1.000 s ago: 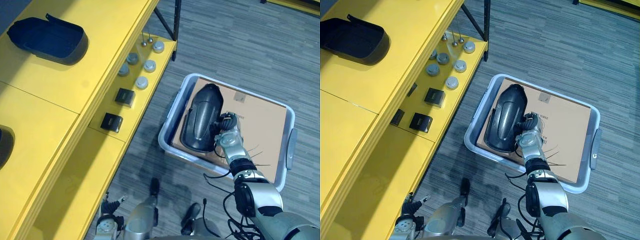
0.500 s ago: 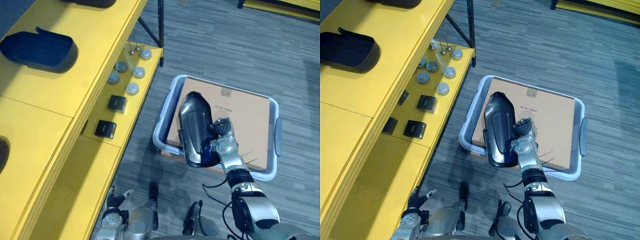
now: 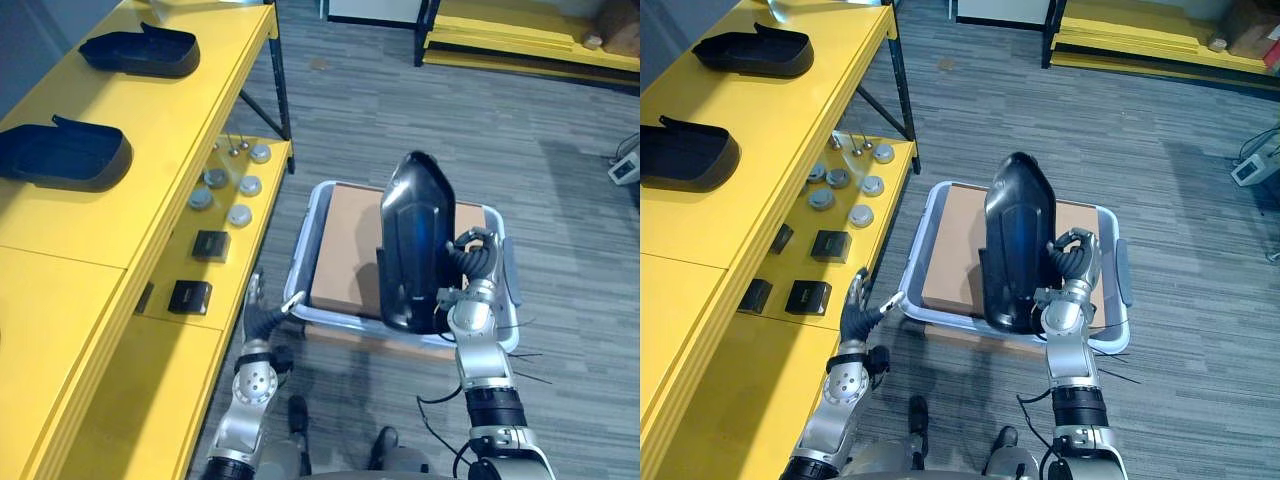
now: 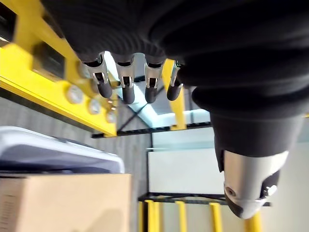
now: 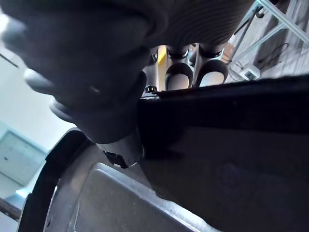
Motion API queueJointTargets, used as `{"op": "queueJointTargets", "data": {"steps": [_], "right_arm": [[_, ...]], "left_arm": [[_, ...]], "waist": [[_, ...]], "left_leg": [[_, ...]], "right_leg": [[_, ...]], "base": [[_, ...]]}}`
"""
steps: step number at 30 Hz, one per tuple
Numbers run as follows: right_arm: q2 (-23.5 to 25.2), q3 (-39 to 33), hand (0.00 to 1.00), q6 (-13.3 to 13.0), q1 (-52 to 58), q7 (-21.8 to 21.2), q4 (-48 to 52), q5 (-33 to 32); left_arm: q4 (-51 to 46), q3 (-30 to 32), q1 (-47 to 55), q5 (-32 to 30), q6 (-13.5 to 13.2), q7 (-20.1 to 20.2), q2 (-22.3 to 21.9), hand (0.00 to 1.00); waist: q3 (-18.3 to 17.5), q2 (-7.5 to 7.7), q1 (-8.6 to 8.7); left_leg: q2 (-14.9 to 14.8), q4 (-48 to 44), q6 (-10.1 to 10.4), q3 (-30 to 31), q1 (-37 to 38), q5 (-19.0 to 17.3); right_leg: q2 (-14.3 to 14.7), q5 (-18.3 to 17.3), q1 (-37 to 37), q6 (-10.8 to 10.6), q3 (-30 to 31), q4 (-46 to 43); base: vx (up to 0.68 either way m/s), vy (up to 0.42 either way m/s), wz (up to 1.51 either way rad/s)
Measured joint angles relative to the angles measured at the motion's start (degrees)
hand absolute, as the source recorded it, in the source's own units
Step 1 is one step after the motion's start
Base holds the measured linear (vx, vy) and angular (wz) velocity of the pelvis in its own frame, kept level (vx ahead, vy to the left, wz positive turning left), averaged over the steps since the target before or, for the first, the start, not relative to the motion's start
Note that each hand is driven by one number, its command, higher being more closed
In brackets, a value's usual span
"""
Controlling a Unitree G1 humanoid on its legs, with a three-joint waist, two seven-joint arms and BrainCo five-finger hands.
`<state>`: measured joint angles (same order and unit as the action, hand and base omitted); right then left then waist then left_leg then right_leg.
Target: Walk over and take plastic housings, then place them on the shelf
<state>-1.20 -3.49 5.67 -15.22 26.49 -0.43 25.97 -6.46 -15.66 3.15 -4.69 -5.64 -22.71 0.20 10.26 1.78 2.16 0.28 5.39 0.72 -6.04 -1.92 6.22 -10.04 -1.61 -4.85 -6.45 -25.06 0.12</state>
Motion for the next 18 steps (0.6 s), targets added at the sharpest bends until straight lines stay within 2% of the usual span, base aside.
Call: {"op": "queueJointTargets", "data": {"steps": [7, 10, 13, 15, 17, 18], "right_arm": [[2.97, 7.27, 1.0, -1.95, 0.66, 1.25, 5.76, -0.69], [3.39, 9.13, 1.0, -3.23, 1.34, 1.48, 7.01, -1.09], [4.2, 12.69, 1.0, -3.74, 2.24, 1.65, 8.61, -2.53], [4.29, 14.54, 1.0, -5.3, 2.23, 2.03, 8.73, -3.58], [4.28, 15.42, 1.0, -5.41, 2.24, 2.1, 9.13, -4.07], [4.27, 15.85, 1.0, -5.46, 2.24, 2.08, 9.38, -4.91]], "left_arm": [[0.11, -6.83, -4.32, -1.46, 0.23, -1.27, -0.93, 0.0], [0.36, -7.49, -4.92, -3.69, 0.47, -1.55, -1.5, 0.0], [2.45, -8.36, -6.32, -7.11, 1.67, -3.67, -1.51, 0.0], [3.37, -8.55, -6.87, -7.58, 2.64, -4.75, -1.62, 0.0], [4.59, -8.54, -6.89, -7.86, 3.03, -5.41, -1.58, 0.0], [5.31, -8.63, -6.9, -7.85, 3.23, -5.63, -1.58, 1.0]], "waist": [[-1.38, -0.52, 0.22], [-1.82, -0.69, 0.39], [-2.74, -0.73, 0.29], [-3.22, -0.71, 0.29], [-3.87, -0.72, 0.29], [-4.24, -0.7, 0.3]], "left_leg": [[-0.23, 0.02, -0.04, -0.45, 1.82, -0.04], [-0.27, 0.03, -0.2, -0.58, 1.83, -0.17], [-0.32, 0.08, -0.19, -0.69, 1.89, -0.18], [-0.37, 0.09, -0.19, -0.96, 1.82, -0.18], [-0.37, 0.09, -0.19, -1.27, 1.81, -0.18], [-0.37, 0.09, -0.19, -1.38, 1.83, -0.18]], "right_leg": [[0.15, 0.01, -0.89, 0.08, 1.64, -0.1], [0.3, 0.1, -0.75, 0.2, 1.88, -0.1], [0.42, 0.2, -0.34, 0.34, 2.12, -0.09], [0.48, 0.31, -0.1, 0.48, 2.48, -0.07], [0.48, 0.47, 0.04, 0.44, 2.86, 0.01], [0.49, 0.58, 0.04, 0.49, 2.96, 0.12]], "base": [[0.0, -0.001, -0.12], [-0.03, 0.02, -0.05], [-0.02, 0.013, -0.02], [-0.02, 0.018, -0.08], [0.0, 0.015, -0.09], [0.01, 0.016, -0.06]]}}
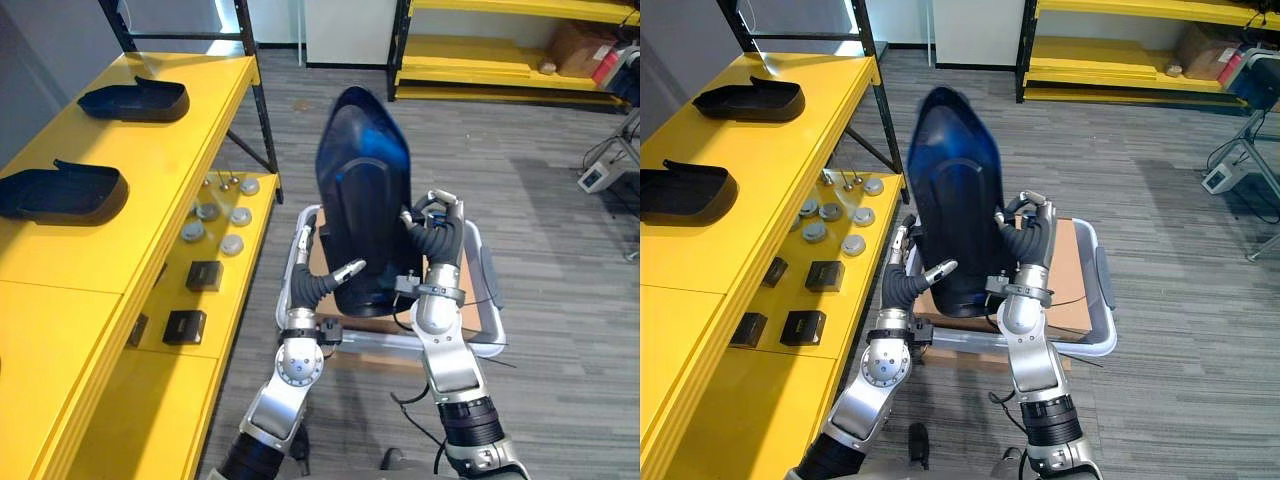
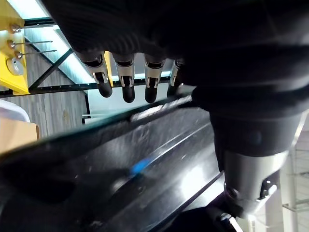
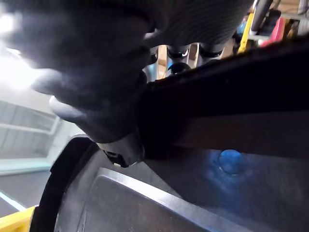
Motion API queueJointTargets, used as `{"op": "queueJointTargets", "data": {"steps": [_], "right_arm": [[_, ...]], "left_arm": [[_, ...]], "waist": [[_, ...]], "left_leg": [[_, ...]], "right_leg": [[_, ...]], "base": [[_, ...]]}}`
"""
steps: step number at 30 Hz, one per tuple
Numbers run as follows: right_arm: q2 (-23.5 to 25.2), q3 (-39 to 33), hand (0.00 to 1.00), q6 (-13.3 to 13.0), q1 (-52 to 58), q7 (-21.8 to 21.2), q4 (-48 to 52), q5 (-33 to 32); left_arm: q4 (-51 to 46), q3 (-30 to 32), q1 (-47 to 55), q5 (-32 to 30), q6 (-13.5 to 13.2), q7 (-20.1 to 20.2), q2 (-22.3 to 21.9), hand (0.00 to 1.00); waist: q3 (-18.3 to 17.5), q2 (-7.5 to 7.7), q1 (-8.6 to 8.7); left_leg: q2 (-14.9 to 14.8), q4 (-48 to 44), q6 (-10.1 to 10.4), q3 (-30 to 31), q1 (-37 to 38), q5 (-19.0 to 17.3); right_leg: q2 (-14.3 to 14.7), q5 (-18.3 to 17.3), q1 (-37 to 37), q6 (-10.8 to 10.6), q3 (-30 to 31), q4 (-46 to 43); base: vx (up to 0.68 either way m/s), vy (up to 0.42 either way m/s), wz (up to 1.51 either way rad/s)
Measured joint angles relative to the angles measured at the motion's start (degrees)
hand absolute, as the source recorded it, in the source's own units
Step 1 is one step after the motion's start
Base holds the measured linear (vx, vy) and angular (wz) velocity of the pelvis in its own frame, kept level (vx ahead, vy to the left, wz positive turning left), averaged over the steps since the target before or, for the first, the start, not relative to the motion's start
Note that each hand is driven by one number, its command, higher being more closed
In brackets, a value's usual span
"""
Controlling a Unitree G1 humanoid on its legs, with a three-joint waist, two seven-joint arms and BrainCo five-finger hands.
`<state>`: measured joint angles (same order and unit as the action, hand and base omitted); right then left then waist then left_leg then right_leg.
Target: Walk over and take plastic housings, then place them on the shelf
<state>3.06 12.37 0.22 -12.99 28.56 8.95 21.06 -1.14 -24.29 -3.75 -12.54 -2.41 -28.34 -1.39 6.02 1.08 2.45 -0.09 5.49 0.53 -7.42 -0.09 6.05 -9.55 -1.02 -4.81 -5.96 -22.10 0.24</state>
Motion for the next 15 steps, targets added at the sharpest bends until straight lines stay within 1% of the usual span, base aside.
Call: {"op": "queueJointTargets", "data": {"steps": [2, 6, 7, 11, 15], "right_arm": [[-0.05, 1.04, 1.0, -0.04, 0.15, 0.01, 0.94, -0.84], [-0.28, 2.28, 1.0, -1.37, 1.79, -0.08, 1.54, -2.66], [-0.32, 2.42, 0.0, -1.48, 2.06, -0.14, 1.55, -3.13], [-0.82, 3.68, 0.0, -2.48, 2.27, -0.99, 1.55, -5.5], [-3.4, 5.76, 0.0, -4.2, 2.29, -3.81, 1.55, -7.57]], "left_arm": [[0.22, -0.17, -0.05, 0.2, 0.14, -0.71, 0.0, 1.0], [1.66, -0.35, -0.1, 1.33, 0.47, -0.75, 0.02, 1.0], [1.72, -0.42, -0.1, 1.92, 0.55, -0.74, 0.04, 1.0], [1.72, -0.32, -0.12, 3.55, 0.62, -0.77, 0.81, 1.0], [1.67, 0.2, -0.11, 4.14, 0.72, -0.71, 2.5, 1.0]], "waist": [[-0.06, 0.01, 0.05], [-1.21, 0.02, 0.06], [-1.49, 0.04, 0.07], [-1.63, 0.1, 0.24], [-2.79, 0.2, 0.2]], "left_leg": [[-0.01, 0.0, 0.0, -0.03, 0.0, 0.01], [0.0, 0.02, 0.0, -0.15, 0.0, 0.01], [-0.01, 0.02, 0.0, -0.17, 0.01, 0.01], [-0.19, 0.03, 0.01, -0.25, 0.02, 0.02], [-0.33, 0.03, 0.01, -0.31, 0.0, 0.02]], "right_leg": [[0.02, 0.06, 0.04, 0.0, 0.06, 0.0], [0.01, 0.09, 0.08, 0.0, 0.16, 0.06], [0.02, 0.09, 0.07, 0.0, 0.17, 0.07], [0.21, 0.15, 0.11, 0.09, 0.3, 0.09], [0.38, 0.22, 0.09, 0.2, 0.35, 0.28]], "base": [[0.0, 0.006, -0.02], [0.0, 0.0, 0.0], [0.0, 0.0, 0.0], [0.0, 0.0, 0.0], [0.0, 0.0, 0.0]]}}
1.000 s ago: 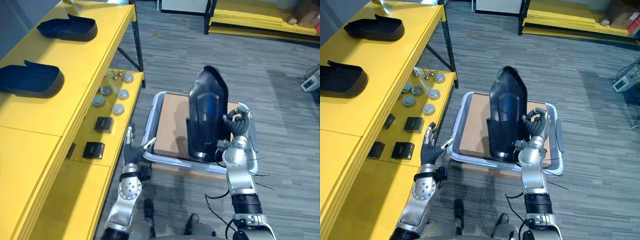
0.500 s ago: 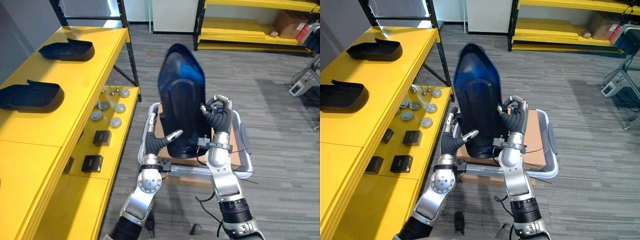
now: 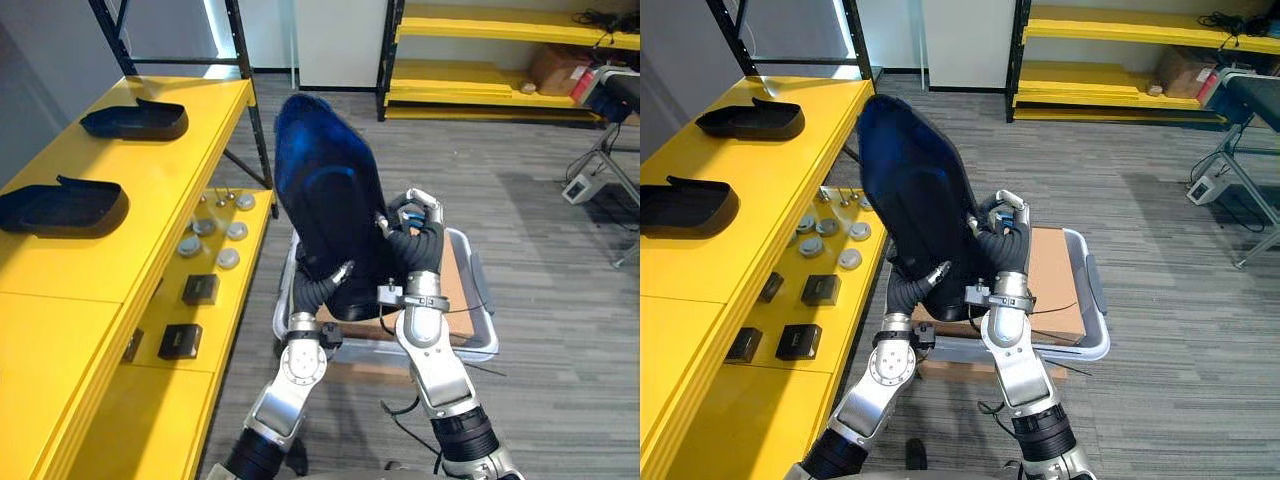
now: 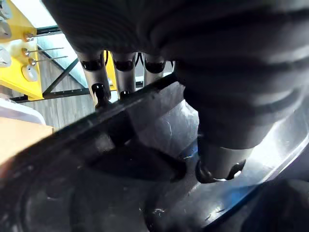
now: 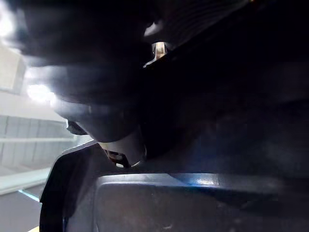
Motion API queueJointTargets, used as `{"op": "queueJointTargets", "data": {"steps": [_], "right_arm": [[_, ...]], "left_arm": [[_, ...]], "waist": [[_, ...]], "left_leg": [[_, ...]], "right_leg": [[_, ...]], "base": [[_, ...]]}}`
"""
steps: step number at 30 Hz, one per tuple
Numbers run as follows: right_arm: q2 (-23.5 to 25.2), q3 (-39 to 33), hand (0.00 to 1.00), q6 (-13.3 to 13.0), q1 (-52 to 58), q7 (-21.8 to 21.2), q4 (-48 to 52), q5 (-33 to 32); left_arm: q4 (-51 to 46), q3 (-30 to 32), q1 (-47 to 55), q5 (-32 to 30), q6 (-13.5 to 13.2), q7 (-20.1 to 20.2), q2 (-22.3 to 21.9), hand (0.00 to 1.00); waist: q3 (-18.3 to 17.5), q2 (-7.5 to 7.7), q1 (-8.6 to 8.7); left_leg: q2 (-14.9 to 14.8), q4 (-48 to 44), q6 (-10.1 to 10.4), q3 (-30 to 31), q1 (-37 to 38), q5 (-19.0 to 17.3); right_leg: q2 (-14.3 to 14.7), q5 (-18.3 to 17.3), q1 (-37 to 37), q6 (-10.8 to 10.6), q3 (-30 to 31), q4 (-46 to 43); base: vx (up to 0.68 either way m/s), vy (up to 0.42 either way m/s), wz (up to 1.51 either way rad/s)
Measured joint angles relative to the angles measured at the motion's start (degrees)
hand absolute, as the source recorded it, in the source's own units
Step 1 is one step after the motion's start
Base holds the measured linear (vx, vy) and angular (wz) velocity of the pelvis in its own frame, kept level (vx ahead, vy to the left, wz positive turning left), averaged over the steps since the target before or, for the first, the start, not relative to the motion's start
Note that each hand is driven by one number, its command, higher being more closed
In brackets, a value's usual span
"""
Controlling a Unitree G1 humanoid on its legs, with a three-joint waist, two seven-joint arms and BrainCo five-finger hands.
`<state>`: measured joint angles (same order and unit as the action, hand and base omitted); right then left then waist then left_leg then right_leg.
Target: Walk over and take plastic housings, then place them on the shelf
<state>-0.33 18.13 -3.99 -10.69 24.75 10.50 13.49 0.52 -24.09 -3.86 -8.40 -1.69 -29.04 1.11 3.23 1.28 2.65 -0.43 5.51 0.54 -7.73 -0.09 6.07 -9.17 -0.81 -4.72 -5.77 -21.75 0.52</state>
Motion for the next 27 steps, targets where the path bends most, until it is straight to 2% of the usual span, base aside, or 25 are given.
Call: {"op": "queueJointTargets", "data": {"steps": [2, 8, 11, 14, 15, 18, 22, 25, 26, 27], "right_arm": [[-1.4, -0.03, 0.0, -0.34, -0.01, -1.03, 0.21, -0.68], [-6.46, -0.26, 0.0, -3.49, 0.13, -4.33, 7.15, -2.89], [-9.61, -3.59, 0.0, -6.19, 0.64, -6.1, 11.44, -4.27], [-10.11, -13.26, 0.0, -8.55, 1.81, -6.04, 13.83, -7.39], [-10.11, -18.91, 0.0, -9.38, 2.42, -5.95, 13.84, -10.45], [-9.35, -29.47, 0.0, -11.22, 5.09, -5.73, 13.79, -16.17], [-7.09, -41.26, 0.0, -13.55, 11.05, -2.96, 10.3, -21.84], [-5.99, -47.45, 0.0, -13.41, 16.95, -0.94, -0.92, -24.25], [-5.44, -49.66, 0.0, -12.43, 19.52, -0.92, -9.53, -25.82], [-5.3, -50.21, 0.0, -11.91, 20.23, -0.96, -13.14, -26.69]], "left_arm": [[-0.22, 0.26, 0.02, 0.04, 0.0, 0.07, 0.24, 1.0], [-5.18, 3.85, 0.38, 1.27, -0.22, 0.25, 0.28, 1.0], [-5.72, 5.21, 0.65, 1.26, -1.38, 0.4, 0.33, 1.0], [-5.75, 7.3, 2.68, 1.3, -1.42, 1.22, 0.28, 1.0], [-5.75, 8.68, 4.07, 1.34, -1.42, 1.52, 0.27, 1.0], [-6.06, 10.7, 6.57, 1.67, -1.42, 1.78, 0.11, 1.0], [-9.29, 13.27, 10.04, 1.77, -1.44, 2.84, -0.09, 1.0], [-11.41, 15.78, 12.2, 2.19, -1.86, 2.85, -0.44, 1.0], [-11.45, 16.73, 12.94, 2.3, -2.43, 2.85, -0.46, 1.0], [-11.45, 17.11, 13.26, 2.34, -2.62, 2.88, -0.53, 1.0]], "waist": [[-0.71, 0.06, -0.14], [-0.76, 0.08, -0.08], [-0.77, 0.09, -0.09], [-0.78, 0.11, 0.39], [-0.78, 0.11, 0.87], [-0.78, 0.1, 1.42], [-0.8, 0.07, 2.44], [-1.01, -0.19, 3.1], [-1.3, -0.53, 3.1], [-1.41, -0.7, 3.11]], "left_leg": [[-0.03, 0.0, 0.0, -0.01, 0.03, 0.0], [-0.45, 0.04, 0.01, -0.39, 0.59, 0.01], [-0.54, 0.35, 0.01, -0.56, 0.82, 0.01], [-0.51, 0.37, 0.01, -0.9, 0.98, 0.01], [-0.51, 0.38, 0.01, -0.95, 0.98, 0.01], [-0.52, 0.38, 0.02, -0.9, 0.92, 0.01], [-0.52, 0.38, 0.03, -0.76, 0.62, -0.02], [-0.52, 0.34, 0.04, -0.65, 0.24, -0.03], [-0.54, 0.28, 0.04, -0.52, -0.02, -0.03], [-0.56, 0.21, 0.04, -0.52, -0.13, -0.03]], "right_leg": [[0.04, 0.02, -0.09, 0.02, -0.02, 0.08], [0.41, 0.15, -0.28, 0.24, 0.51, -0.02], [0.47, 0.13, -0.29, 0.25, 0.84, -0.22], [0.4, 0.14, -0.22, 0.25, 1.25, -0.26], [0.4, 0.14, -0.19, 0.25, 1.32, -0.25], [0.42, 0.12, -0.18, 0.26, 1.25, -0.2], [0.47, 0.11, -0.08, 0.24, 1.06, 0.05], [0.53, 0.13, 0.12, 0.23, 0.93, 0.33], [0.58, 0.14, 0.28, 0.22, 0.78, 0.43], [0.6, 0.14, 0.4, 0.23, 0.79, 0.43]], "base": [[0.0, 0.0, 0.0], [-0.02, -0.001, -0.05], [-0.02, 0.003, -0.03], [-0.01, 0.018, -0.06], [0.0, 0.0, 0.0], [0.0, 0.0, 0.0], [0.0, 0.0, 0.01], [0.0, 0.0, 0.0], [0.0, 0.0, 0.0], [0.0, 0.0, 0.0]]}}
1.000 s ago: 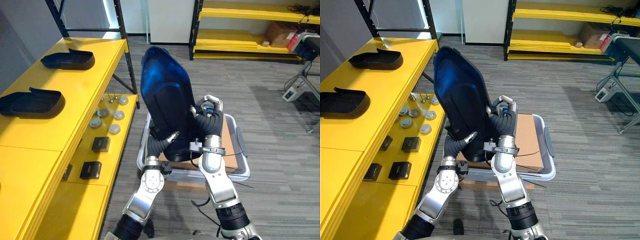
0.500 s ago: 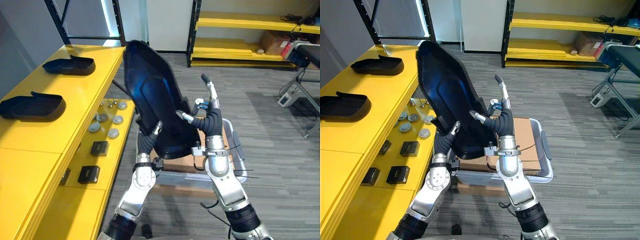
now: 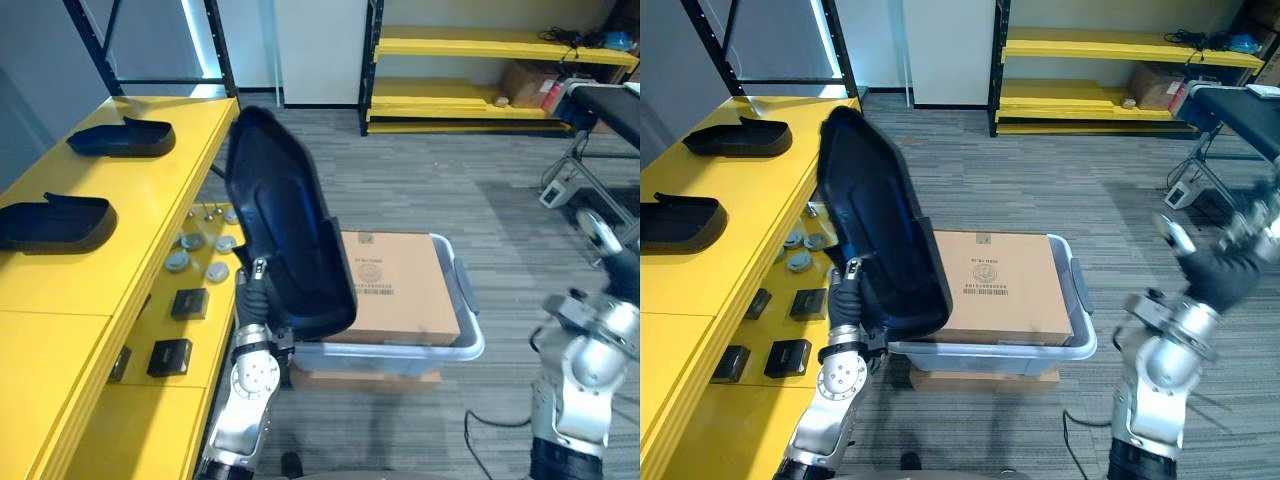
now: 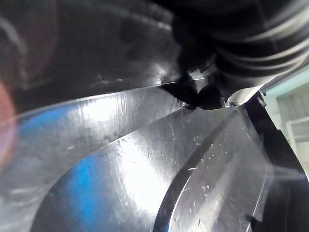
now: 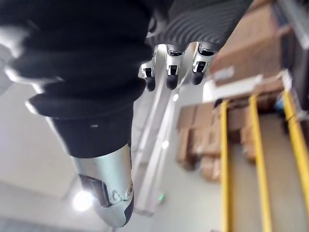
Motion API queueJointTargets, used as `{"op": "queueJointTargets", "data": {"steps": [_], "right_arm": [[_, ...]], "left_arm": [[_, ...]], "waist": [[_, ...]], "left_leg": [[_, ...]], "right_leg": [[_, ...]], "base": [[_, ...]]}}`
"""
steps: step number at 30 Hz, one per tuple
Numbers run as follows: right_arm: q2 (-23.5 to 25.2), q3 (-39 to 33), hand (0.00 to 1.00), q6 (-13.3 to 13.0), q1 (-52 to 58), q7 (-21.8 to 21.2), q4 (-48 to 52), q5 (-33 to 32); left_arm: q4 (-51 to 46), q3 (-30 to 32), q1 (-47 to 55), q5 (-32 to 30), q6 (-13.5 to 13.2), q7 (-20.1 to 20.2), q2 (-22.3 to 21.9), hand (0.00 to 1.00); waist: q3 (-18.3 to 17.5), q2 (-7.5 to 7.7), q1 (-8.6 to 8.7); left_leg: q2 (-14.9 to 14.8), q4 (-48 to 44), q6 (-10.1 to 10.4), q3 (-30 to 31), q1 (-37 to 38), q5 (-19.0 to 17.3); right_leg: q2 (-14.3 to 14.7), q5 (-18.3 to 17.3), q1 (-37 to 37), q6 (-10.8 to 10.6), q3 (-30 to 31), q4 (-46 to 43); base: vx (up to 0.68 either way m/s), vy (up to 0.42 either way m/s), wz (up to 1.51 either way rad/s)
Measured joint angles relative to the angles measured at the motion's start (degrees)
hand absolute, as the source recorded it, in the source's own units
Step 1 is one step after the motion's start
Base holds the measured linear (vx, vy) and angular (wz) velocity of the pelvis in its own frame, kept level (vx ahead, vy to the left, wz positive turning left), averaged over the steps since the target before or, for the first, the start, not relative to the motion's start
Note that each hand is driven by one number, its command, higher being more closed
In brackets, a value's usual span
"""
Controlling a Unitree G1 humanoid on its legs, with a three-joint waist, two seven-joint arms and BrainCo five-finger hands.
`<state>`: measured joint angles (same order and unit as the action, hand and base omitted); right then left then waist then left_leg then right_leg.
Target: Walk over and take plastic housings, then place them on the shelf
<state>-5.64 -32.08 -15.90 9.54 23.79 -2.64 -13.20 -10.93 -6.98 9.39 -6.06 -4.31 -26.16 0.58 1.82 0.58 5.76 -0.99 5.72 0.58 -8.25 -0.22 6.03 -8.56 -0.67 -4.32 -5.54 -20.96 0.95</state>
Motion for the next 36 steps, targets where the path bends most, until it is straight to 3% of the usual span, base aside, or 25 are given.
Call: {"op": "queueJointTargets", "data": {"steps": [3, 6, 10, 14, 19, 20, 21, 22, 23, 24, 26, 28, 30, 31, 32, 33, 34, 36], "right_arm": [[1.06, -1.11, 0.0, 3.55, 2.2, -0.77, -17.62, -2.69], [2.25, 1.67, 0.0, 6.29, 4.11, -5.13, -32.79, -2.63], [4.92, 7.66, 0.0, 8.79, 6.0, -10.77, -41.71, -1.87], [5.59, 13.99, 0.0, 9.96, 5.71, -13.43, -46.18, 0.29], [5.58, 19.21, 0.0, 9.77, 4.4, -14.0, -46.05, 3.13], [5.7, 19.87, 0.0, 9.8, 3.91, -13.96, -45.94, 3.86], [5.67, 20.89, 0.0, 9.74, 3.16, -13.95, -45.66, 4.76], [5.39, 21.45, 0.0, 9.72, 2.72, -13.98, -45.66, 5.02], [5.0, 22.19, 0.0, 9.86, 1.35, -14.0, -45.95, 5.75], [4.97, 23.34, 0.0, 10.06, -0.01, -13.99, -45.91, 6.86], [4.87, 25.36, 0.0, 10.14, -2.05, -14.09, -45.32, 7.83], [5.5, 25.66, 0.0, 10.14, -3.57, -14.09, -45.4, 8.89], [5.32, 25.7, 0.0, 10.74, -4.79, -14.14, -45.51, 9.57], [5.06, 25.5, 0.0, 11.52, -5.08, -14.07, -45.47, 10.13], [4.91, 25.31, 0.0, 11.78, -4.99, -14.07, -45.46, 10.56], [4.88, 25.14, 0.0, 12.09, -4.08, -14.1, -45.53, 10.64], [4.97, 25.13, 0.0, 12.18, -3.99, -14.12, -46.0, 10.63], [4.95, 25.14, 0.0, 12.22, -3.87, -14.11, -46.07, 10.6]], "left_arm": [[-0.05, 1.77, 1.53, 1.01, -0.64, 0.78, -0.56, 1.0], [-0.06, 2.15, 2.46, 1.36, -1.31, 2.28, -0.87, 1.0], [0.03, 2.04, 3.72, 1.52, -1.42, 3.85, -0.01, 1.0], [0.01, 1.4, 4.35, 1.97, -1.56, 4.89, 0.2, 1.0], [-0.3, -0.63, 5.36, 2.9, -1.75, 5.16, -0.59, 1.0], [-0.39, -1.05, 5.36, 3.27, -1.75, 5.35, -0.78, 1.0], [-0.39, -1.18, 5.22, 3.31, -1.78, 5.6, -0.79, 1.0], [-0.39, -1.43, 5.18, 3.31, -1.78, 5.81, -0.81, 1.0], [-0.39, -2.19, 5.14, 3.34, -1.79, 6.01, -1.09, 1.0], [-0.32, -2.87, 4.9, 3.36, -1.8, 6.1, -0.97, 1.0], [-0.27, -4.09, 4.28, 4.28, -1.98, 6.13, -0.51, 1.0], [-0.22, -4.54, 3.13, 4.49, -2.07, 6.16, -0.27, 1.0], [-0.2, -5.45, 1.92, 5.31, -2.41, 6.29, -0.66, 1.0], [-0.01, -6.03, 0.82, 5.37, -2.45, 6.31, -0.86, 1.0], [0.34, -6.59, 0.16, 5.35, -2.45, 6.4, -0.84, 1.0], [0.95, -7.71, -1.3, 5.3, -2.54, 6.47, -0.69, 1.0], [2.31, -8.14, -2.88, 5.14, -2.89, 6.21, -0.13, 1.0], [3.86, -7.21, -4.0, 4.96, -2.86, 5.52, 0.05, 1.0]], "waist": [[-0.33, -0.84, -0.03], [-0.33, -1.15, -0.2], [0.06, -0.93, -0.15], [0.79, -0.24, -0.58], [2.8, 0.24, -2.99], [3.37, 0.83, -3.51], [4.05, 1.86, -3.41], [4.25, 2.13, -3.48], [4.18, 1.45, -3.52], [4.79, 2.07, -3.34], [4.94, 2.69, -3.65], [5.02, 3.19, -3.61], [5.05, 2.59, -3.62], [5.09, 2.26, -3.33], [5.13, 2.05, -3.13], [5.17, 1.85, -2.54], [5.59, 1.42, -1.95], [6.1, 0.67, -1.44]], "left_leg": [[-0.1, -0.09, 0.02, 0.04, -0.17, -0.02], [-0.67, 0.16, 0.12, 0.37, -0.11, -0.11], [-0.66, 0.17, 0.12, 1.81, 0.21, -0.1], [0.03, 0.18, 0.52, 5.77, -0.98, -0.19], [2.67, 0.18, -0.14, 15.05, -4.95, 1.65], [2.45, 0.15, -2.51, 10.97, -6.11, -0.08], [1.58, -0.68, -4.31, 3.04, -7.14, -1.33], [0.63, -1.87, -4.64, -2.02, -8.24, -1.55], [-1.85, -5.31, -4.83, -12.55, -9.89, -1.63], [-3.7, -8.79, -5.16, -21.93, -10.27, -1.78], [-2.51, -11.23, -6.62, -26.17, -10.6, -4.32], [-1.25, -13.99, -6.81, -24.55, -11.27, -7.24], [-0.56, -18.05, -7.14, -23.07, -11.72, -11.44], [0.52, -19.7, -7.67, -21.22, -10.62, -13.88], [0.98, -19.86, -7.81, -19.97, -9.88, -14.69], [1.47, -19.7, -7.81, -17.95, -7.96, -15.67], [1.36, -19.36, -7.66, -15.3, -6.21, -15.63], [1.49, -17.34, -7.51, -12.72, -3.04, -15.4]], "right_leg": [[0.14, 0.0, 0.09, 0.0, 0.01, 0.15], [0.36, -0.07, -0.36, 0.06, -0.39, 0.19], [0.46, -0.39, -1.56, 0.27, -2.15, 0.15], [-0.15, -2.44, -2.4, 0.12, -5.93, -1.94], [-2.46, -5.98, -3.02, -1.27, -17.67, -6.9], [-3.17, -6.22, -3.77, -1.43, -21.77, -7.28], [-4.03, -6.23, -4.5, -1.47, -25.55, -7.31], [-4.34, -6.32, -4.53, -1.62, -26.99, -7.63], [-4.76, -6.63, -4.8, -2.08, -29.29, -8.22], [-5.58, -7.1, -5.93, -2.83, -31.27, -9.15], [-7.24, -7.1, -7.54, -2.86, -32.8, -10.09], [-8.51, -7.08, -8.84, -2.85, -33.11, -10.33], [-11.77, -7.05, -9.6, -2.79, -33.79, -15.93], [-16.21, -6.3, -8.61, 0.96, -31.92, -25.71], [-17.82, -5.1, -7.37, 4.53, -29.17, -30.7], [-19.91, -0.69, -3.65, 11.31, -21.15, -39.97], [-16.92, -7.42, 1.08, 4.61, -9.94, -44.85], [-11.53, -13.68, 6.54, 2.61, 0.16, -45.23]], "base": [[0.0, 0.0, 0.0], [0.0, -0.017, 0.04], [0.0, -0.015, 0.16], [-0.02, 0.0, 0.58], [0.01, -0.008, 1.26], [0.03, 0.015, 1.67], [0.03, 0.044, 1.69], [0.08, 0.08, 1.64], [0.14, 0.132, 1.49], [0.19, 0.161, 1.37], [0.16, 0.16, 0.99], [0.15, 0.121, 0.64], [0.22, 0.179, 0.51], [0.26, 0.236, 0.54], [0.37, 0.289, 0.77], [0.33, 0.211, 0.86], [0.35, 0.186, 0.89], [0.33, 0.104, 0.81]]}}
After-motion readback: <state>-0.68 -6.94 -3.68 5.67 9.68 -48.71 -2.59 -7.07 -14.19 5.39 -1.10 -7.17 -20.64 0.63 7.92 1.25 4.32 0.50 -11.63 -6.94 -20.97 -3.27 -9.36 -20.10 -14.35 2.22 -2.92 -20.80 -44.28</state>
